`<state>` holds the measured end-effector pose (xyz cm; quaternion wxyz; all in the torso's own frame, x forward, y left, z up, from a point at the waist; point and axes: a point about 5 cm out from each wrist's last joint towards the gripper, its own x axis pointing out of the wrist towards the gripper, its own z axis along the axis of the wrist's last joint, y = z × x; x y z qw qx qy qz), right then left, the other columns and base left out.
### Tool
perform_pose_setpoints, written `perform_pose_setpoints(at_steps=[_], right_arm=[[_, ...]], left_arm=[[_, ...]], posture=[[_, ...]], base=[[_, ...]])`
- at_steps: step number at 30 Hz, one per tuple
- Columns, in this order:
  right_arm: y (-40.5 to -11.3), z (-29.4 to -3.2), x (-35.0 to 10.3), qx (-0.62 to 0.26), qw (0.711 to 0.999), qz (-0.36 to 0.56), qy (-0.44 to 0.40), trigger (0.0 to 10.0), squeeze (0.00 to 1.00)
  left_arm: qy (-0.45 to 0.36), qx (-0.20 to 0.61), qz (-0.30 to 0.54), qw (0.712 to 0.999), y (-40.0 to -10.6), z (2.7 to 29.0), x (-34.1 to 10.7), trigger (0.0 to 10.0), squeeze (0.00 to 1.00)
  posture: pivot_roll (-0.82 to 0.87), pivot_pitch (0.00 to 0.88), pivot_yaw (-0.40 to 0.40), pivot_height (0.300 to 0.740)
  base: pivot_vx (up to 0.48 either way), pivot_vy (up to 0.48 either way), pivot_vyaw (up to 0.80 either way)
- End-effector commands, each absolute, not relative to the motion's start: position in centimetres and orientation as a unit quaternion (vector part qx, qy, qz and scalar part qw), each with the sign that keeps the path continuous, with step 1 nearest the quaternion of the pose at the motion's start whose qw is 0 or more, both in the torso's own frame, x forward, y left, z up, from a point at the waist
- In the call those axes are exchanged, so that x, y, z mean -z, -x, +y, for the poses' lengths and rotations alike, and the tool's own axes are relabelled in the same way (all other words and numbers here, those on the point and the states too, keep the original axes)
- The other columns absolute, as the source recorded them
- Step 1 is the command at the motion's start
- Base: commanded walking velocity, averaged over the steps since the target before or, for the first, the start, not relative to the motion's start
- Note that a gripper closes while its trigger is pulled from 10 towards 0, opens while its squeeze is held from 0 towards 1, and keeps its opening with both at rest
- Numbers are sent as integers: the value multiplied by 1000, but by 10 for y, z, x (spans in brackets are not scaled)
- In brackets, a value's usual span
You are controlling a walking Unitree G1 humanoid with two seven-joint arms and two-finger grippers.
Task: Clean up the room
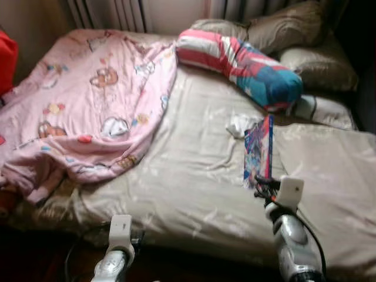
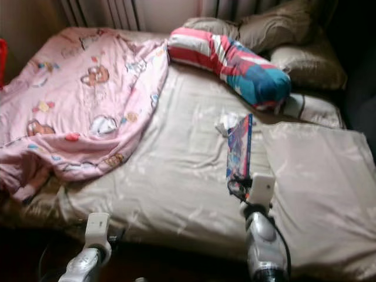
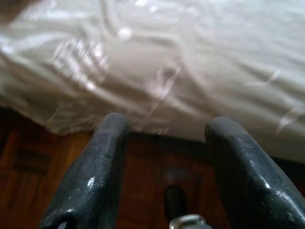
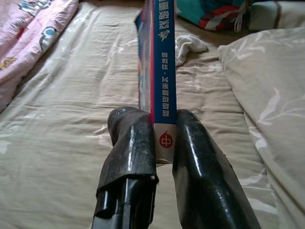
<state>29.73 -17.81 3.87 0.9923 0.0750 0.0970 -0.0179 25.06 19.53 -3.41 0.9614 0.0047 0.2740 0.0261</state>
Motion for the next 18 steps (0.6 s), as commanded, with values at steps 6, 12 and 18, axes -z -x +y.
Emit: perform_pose_setpoints(at_steps=[6,12,18], right_arm=[[-297,-186,-41,36,992,88,-80,10000,0],[-297,-183,-40,28,992,91,-80,10000,0],[-296,-181,-38,16,993,95,-74,10000,0]], left_arm=[[3,-25,294,955,-242,193,42,10000,0],[4,-22,295,955,-242,192,42,10000,0],[7,-19,294,955,-243,189,42,10000,0]], posture=[[-88,175,8,740],[-88,176,10,740],[-88,177,11,740]], base=[[0,0,0],[0,0,0],[0,0,0]])
